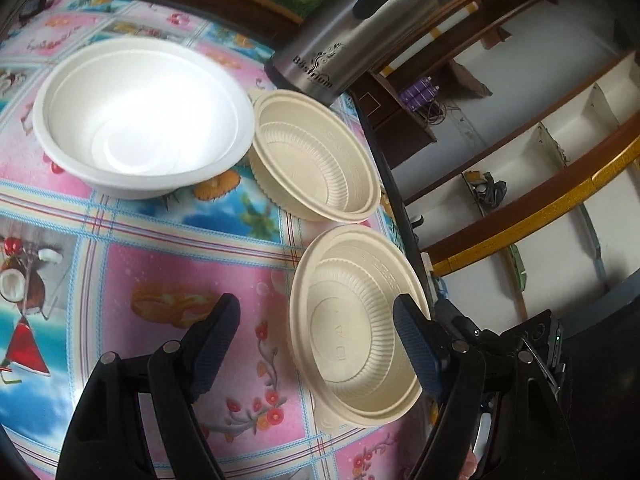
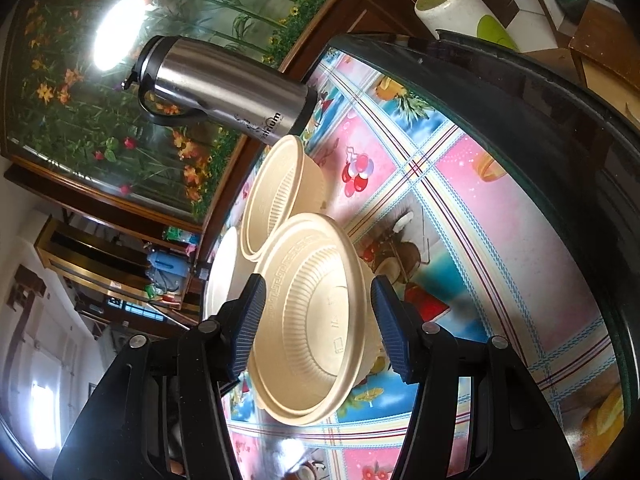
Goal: Organize plates and bowls
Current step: 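Grasp the rim of the larger beige ribbed bowl with the right tool, then carry the beige bowl with the right tool to the red plate stack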
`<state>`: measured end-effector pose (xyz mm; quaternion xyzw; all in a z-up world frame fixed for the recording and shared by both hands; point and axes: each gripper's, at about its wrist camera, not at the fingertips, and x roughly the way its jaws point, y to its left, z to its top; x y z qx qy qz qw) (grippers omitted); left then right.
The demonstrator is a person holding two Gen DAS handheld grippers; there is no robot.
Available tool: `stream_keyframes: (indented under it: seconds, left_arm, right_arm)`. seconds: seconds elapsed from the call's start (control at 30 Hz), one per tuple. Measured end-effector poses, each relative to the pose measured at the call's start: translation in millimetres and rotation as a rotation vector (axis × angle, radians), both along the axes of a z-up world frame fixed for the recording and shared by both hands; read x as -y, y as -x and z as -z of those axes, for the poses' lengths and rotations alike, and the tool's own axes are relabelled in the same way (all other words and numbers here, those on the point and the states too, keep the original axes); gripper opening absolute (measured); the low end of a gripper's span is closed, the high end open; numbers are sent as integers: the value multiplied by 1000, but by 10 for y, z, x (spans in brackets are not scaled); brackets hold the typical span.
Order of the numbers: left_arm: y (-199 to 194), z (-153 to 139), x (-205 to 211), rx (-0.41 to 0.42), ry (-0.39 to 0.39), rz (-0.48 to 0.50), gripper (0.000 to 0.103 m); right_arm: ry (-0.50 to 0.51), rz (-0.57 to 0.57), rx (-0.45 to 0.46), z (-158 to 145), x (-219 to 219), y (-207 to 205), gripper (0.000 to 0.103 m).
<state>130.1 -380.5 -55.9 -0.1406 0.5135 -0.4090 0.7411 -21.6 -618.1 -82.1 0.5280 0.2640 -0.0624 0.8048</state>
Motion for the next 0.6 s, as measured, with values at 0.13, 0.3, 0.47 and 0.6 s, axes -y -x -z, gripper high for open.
stream_keyframes:
  seconds: [0.13,0.3,0.47,0.6]
  left_arm:
    - [8,15,34,14,-21,8,60]
    - [17,100,48,-4,-36,29,39]
    - [47,91,42,14,-39,31,27]
    - [77,40,34,77,-80,14,16]
  right_arm:
    - [-9,10,-12,37,13,-4,55]
    - [-5,21,-13,32,15,8,54]
    - [4,23,-27,47,11,-2,43]
    - [39,29,-61,56,-1,-25,26]
